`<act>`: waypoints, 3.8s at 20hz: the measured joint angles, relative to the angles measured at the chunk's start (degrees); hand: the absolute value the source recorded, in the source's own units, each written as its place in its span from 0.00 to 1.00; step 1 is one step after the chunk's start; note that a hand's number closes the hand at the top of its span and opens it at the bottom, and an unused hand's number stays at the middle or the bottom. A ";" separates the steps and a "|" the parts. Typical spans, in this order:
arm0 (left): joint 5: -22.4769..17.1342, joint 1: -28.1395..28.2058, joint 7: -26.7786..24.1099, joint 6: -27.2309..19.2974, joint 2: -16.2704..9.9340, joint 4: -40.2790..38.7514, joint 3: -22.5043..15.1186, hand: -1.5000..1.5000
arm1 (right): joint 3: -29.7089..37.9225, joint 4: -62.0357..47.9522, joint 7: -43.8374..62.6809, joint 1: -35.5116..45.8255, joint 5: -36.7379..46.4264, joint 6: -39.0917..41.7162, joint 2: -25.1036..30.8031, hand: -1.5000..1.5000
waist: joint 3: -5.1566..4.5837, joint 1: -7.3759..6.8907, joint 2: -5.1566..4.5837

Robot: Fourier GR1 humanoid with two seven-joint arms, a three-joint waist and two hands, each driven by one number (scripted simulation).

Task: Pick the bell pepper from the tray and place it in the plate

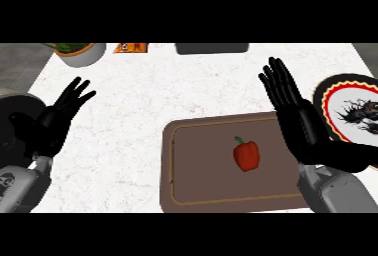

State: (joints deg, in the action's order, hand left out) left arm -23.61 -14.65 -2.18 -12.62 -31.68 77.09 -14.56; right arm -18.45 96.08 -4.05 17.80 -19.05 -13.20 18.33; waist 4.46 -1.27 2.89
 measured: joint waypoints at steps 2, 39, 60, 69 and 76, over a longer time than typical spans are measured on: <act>1.31 0.69 -0.12 -0.45 -1.69 0.66 0.16 0.50 | 1.19 0.72 -0.49 -0.67 -1.67 -0.91 -1.72 0.00 | -1.69 0.16 -0.95; 14.52 17.89 -9.23 -6.25 -2.36 4.59 0.33 0.50 | -8.71 27.12 48.92 -18.16 33.37 -18.14 14.74 0.00 | -4.66 0.67 -2.97; 18.50 20.24 -6.68 -2.23 0.58 7.93 5.36 0.50 | -6.95 6.27 54.25 -3.80 25.95 8.41 8.64 0.00 | -4.45 0.89 -2.91; 22.08 19.15 -6.87 0.67 3.71 5.76 8.84 0.50 | -5.38 1.10 51.64 -4.69 28.91 15.22 2.52 0.00 | -4.46 1.10 -2.89; 24.47 19.39 -4.85 3.19 5.46 7.90 11.46 0.50 | -3.20 -6.82 45.98 -4.96 33.42 16.99 -2.52 0.00 | -4.45 1.05 -2.89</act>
State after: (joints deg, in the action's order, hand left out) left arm 0.87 4.75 -7.03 -9.43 -26.22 84.98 -3.11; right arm -21.65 89.26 41.93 12.85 14.37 3.79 15.81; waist 0.01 -0.22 0.00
